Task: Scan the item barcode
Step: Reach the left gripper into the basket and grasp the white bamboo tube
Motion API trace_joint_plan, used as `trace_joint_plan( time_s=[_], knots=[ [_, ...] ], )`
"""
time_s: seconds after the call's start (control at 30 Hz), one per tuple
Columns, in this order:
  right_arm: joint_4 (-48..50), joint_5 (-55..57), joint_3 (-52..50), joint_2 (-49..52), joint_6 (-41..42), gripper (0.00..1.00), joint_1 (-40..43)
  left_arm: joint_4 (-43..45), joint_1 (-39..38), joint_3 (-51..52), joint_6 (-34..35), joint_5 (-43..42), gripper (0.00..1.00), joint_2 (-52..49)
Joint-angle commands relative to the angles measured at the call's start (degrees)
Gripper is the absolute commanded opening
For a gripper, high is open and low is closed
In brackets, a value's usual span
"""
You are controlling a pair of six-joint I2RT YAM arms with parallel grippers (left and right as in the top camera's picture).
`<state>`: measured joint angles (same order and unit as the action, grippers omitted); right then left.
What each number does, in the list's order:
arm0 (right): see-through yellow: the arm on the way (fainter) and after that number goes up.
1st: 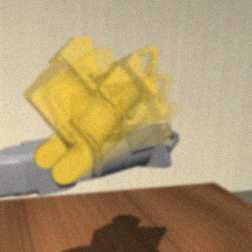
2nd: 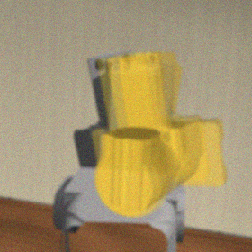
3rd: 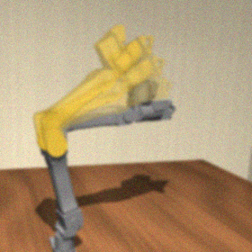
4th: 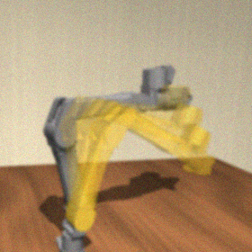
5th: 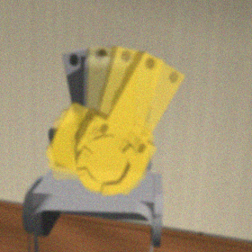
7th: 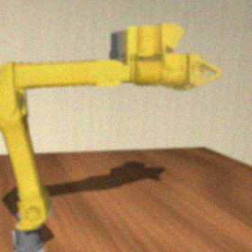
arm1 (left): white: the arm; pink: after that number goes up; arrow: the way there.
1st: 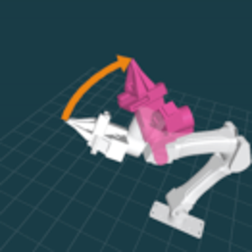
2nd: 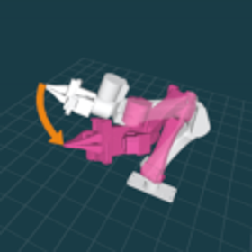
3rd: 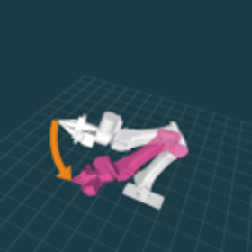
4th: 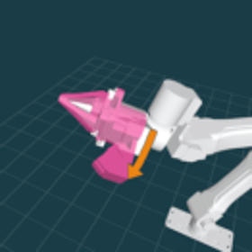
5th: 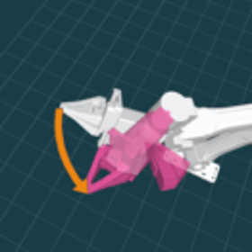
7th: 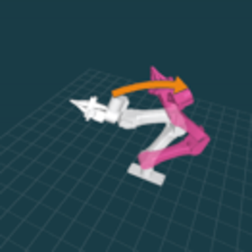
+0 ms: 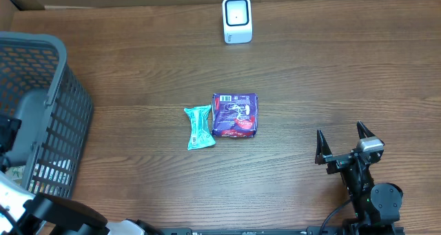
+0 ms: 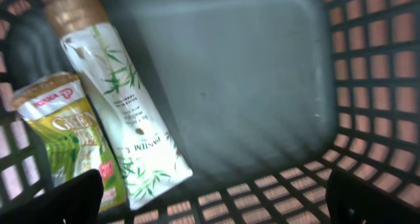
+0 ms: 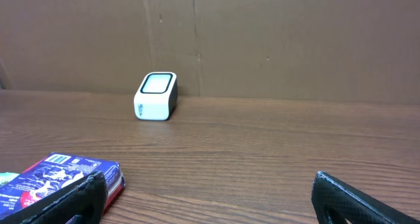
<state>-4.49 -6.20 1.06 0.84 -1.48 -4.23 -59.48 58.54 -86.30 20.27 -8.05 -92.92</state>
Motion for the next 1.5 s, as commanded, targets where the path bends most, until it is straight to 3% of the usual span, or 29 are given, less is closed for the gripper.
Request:
trace_joint_plan(
  time_s=[0.0,0.17,0.47,1.37,1.47],
  knots=[
    [0.3,-0.3,-0.6,-0.7,0.2,1.0,-0.2,3.5,-0.1,6.1,1.2,1.9,1.0,0.3],
    [0.3,-0.3,-0.6,-0.7,0.2,1.0,-0.2,9.8,-0.1,13.4,6.5,5.6,1.0,0.3],
    [0.3,-0.3,-0.6,-0.7,0.2,1.0,-0.2,15.8,-0.1,16.8,7.2,14.5,1.0,0.3],
    [0.3,-0.3,-0.6,-0.7,0.2,1.0,-0.2,20.3,-0.1,16.8,6.8,14.2,1.0,-19.0],
    [0.3,-0.3,-0.6,-0.7,0.2,1.0,-0.2,20.0,-0.1,16.8,6.8,14.0,0.92,-20.8]
  ],
)
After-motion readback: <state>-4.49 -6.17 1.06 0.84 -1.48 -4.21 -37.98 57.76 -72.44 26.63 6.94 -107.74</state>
